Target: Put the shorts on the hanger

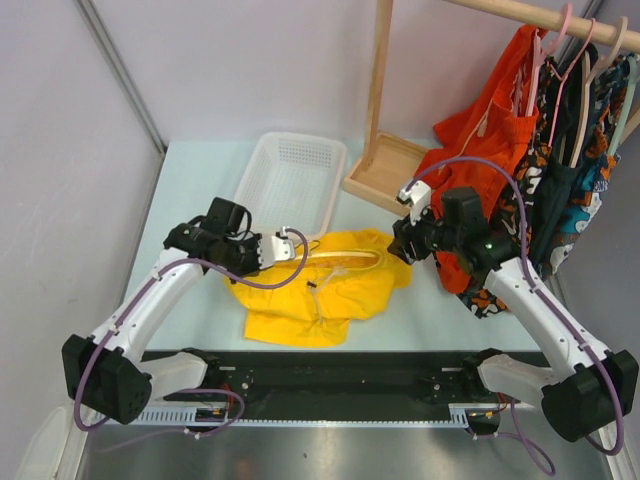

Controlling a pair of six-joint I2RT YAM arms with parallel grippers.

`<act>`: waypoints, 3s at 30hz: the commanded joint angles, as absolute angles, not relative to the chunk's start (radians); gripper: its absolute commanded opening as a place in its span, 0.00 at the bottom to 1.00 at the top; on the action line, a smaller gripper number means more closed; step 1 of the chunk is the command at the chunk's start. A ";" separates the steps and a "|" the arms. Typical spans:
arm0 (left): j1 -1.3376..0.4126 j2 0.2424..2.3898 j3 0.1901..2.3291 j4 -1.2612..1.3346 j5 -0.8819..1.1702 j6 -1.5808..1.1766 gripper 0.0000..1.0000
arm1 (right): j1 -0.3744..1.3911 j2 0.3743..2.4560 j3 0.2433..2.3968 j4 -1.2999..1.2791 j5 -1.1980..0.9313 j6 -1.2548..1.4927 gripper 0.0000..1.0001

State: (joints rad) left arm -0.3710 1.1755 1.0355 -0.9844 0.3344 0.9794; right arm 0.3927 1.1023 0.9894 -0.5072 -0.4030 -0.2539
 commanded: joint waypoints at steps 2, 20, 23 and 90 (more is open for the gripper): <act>-0.370 1.144 1.109 -1.088 0.319 0.995 0.00 | 0.355 1.068 1.089 -0.532 -0.406 -0.316 0.76; -0.396 1.132 1.391 -1.216 0.603 0.994 0.00 | 0.692 1.031 1.187 -0.532 -0.591 -0.601 0.75; -0.419 1.131 1.420 -1.212 0.604 0.983 0.00 | 0.745 1.051 1.204 -0.537 -0.571 -0.606 0.68; -0.399 1.072 1.457 -0.638 0.710 0.325 1.00 | 0.284 1.028 1.794 -0.948 0.069 -0.005 0.00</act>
State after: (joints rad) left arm -0.4053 1.0962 1.4677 -0.6521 0.7094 0.3325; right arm 0.3225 0.9733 1.6444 -1.0958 -0.0566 -0.0597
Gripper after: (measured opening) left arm 0.996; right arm 0.112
